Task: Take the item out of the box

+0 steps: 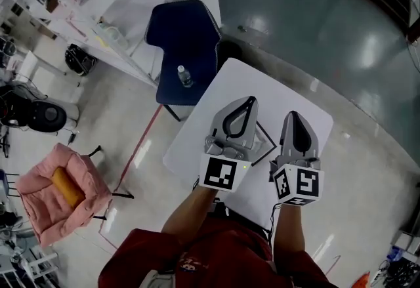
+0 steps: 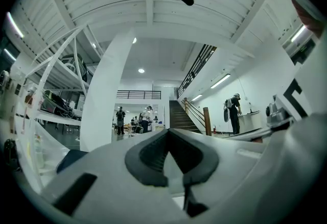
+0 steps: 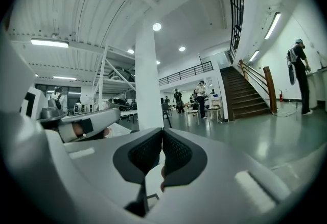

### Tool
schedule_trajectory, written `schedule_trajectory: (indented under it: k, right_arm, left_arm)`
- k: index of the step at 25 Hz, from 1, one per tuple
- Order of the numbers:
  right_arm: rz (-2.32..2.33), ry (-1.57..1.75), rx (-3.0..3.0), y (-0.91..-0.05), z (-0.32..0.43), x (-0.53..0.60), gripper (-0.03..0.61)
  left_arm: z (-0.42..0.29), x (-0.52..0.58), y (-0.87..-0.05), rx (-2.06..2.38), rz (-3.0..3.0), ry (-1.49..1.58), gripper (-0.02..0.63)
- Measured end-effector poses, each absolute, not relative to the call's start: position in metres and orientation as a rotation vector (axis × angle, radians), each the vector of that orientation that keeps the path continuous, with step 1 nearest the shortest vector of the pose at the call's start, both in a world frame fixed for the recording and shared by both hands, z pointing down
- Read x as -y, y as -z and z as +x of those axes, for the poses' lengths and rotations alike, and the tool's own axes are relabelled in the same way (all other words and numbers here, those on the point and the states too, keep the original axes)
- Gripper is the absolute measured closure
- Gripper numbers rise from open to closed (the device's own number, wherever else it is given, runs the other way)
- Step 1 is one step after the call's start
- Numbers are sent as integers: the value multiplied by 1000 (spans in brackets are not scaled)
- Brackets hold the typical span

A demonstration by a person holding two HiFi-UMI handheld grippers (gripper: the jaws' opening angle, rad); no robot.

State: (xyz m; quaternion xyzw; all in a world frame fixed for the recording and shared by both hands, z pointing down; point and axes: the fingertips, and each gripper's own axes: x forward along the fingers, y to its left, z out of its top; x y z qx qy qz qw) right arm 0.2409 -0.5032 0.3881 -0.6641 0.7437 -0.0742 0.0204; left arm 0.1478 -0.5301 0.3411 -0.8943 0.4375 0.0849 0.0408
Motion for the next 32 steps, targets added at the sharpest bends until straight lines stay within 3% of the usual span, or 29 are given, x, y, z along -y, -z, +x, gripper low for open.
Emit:
schedule_trajectory:
  k: [14, 32]
  right_arm:
    - [-2153, 517, -2394, -496, 218, 523, 558]
    - [-2174, 1206, -2634, -657, 172, 520, 505]
  left_arm:
    - [134, 553, -415, -1295, -2827, -154, 612]
    - [114, 584, -479, -1295, -2897, -124, 612]
